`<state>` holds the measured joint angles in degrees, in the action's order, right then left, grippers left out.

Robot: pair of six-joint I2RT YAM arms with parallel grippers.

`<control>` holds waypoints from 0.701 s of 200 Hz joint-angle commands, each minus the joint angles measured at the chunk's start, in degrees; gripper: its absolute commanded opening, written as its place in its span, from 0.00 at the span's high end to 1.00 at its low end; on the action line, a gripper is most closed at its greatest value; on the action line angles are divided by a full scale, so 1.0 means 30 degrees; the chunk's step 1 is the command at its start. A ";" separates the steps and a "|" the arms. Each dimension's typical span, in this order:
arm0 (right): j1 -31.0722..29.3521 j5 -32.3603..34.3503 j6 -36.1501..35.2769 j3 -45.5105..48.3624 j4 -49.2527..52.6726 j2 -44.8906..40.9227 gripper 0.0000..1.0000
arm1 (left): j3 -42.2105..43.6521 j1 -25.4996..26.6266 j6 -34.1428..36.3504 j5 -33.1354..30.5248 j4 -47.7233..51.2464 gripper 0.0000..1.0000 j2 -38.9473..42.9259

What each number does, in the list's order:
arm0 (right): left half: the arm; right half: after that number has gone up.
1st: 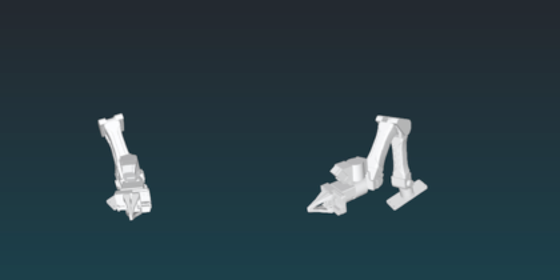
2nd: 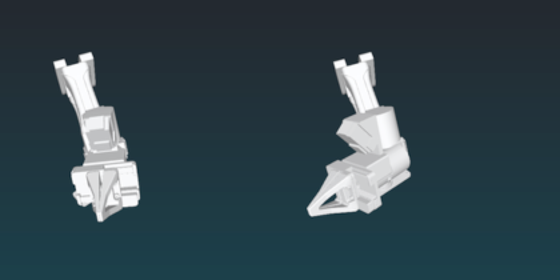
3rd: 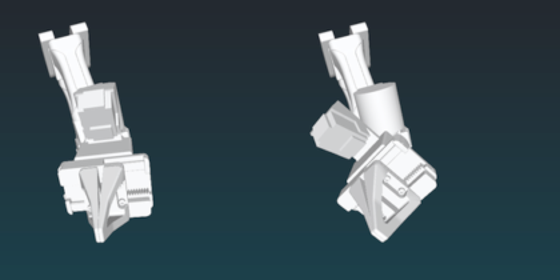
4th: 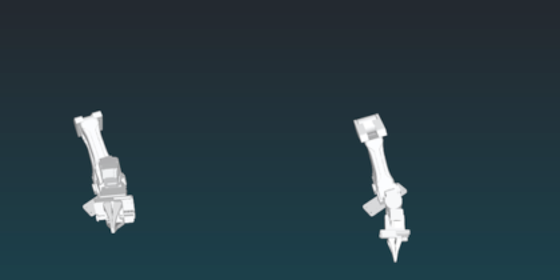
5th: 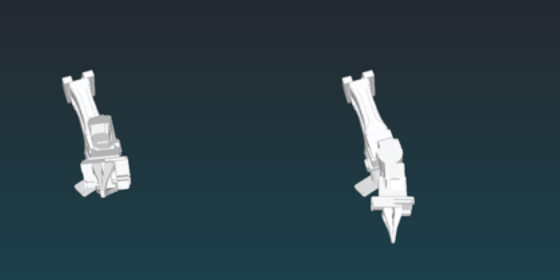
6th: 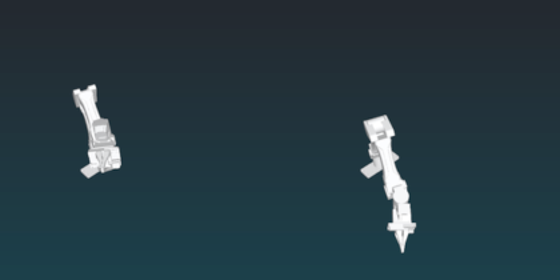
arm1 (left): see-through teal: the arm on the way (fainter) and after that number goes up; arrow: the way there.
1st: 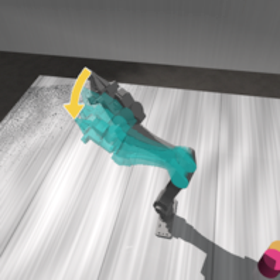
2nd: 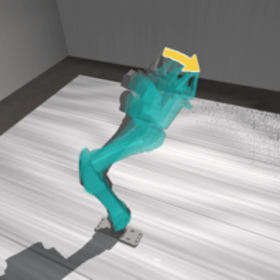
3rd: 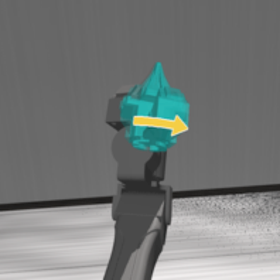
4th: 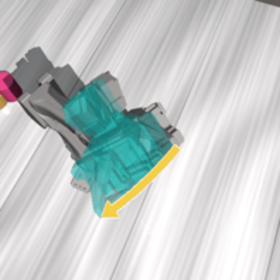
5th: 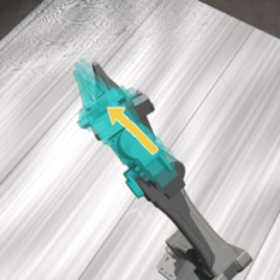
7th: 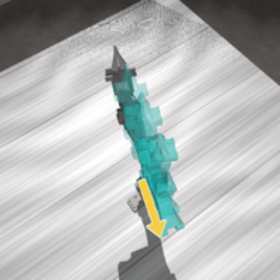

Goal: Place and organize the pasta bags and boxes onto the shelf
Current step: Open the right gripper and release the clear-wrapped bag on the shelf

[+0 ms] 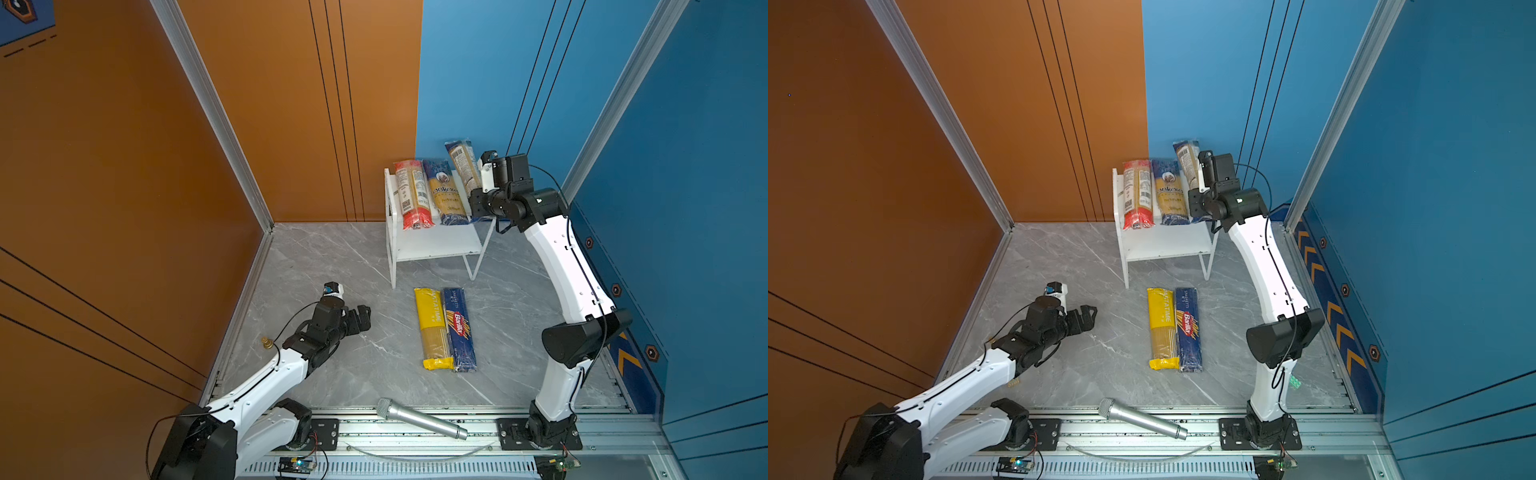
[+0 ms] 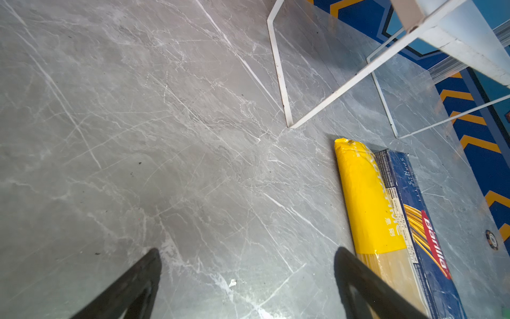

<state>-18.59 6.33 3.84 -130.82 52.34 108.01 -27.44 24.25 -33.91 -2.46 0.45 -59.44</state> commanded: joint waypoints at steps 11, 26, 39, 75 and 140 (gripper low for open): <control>0.0061 0.0741 0.0040 0.0517 -0.2125 -0.0785 0.66 | -0.0163 -0.0203 0.0190 0.0210 0.0544 0.02 0.0385; 0.0069 0.0790 0.0106 0.0850 -0.2204 -0.0901 0.66 | -0.0111 -0.0203 0.0191 0.0153 0.0569 0.02 0.0521; 0.0060 0.0797 0.0154 0.1117 -0.2266 -0.1039 0.66 | -0.0105 -0.0203 0.0196 0.0131 0.0646 0.02 0.0620; 0.0016 0.0904 0.0243 0.1667 -0.2460 -0.1358 0.65 | -0.0062 -0.0217 0.0231 0.0074 0.0814 0.02 0.0799; -0.0023 0.0858 0.0165 0.1889 -0.2479 -0.1882 0.59 | -0.0001 -0.0219 0.0163 0.0091 0.0856 0.02 0.0931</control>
<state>-18.59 7.64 4.05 -125.54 47.29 105.95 -27.44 23.99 -33.89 -2.48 2.11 -57.34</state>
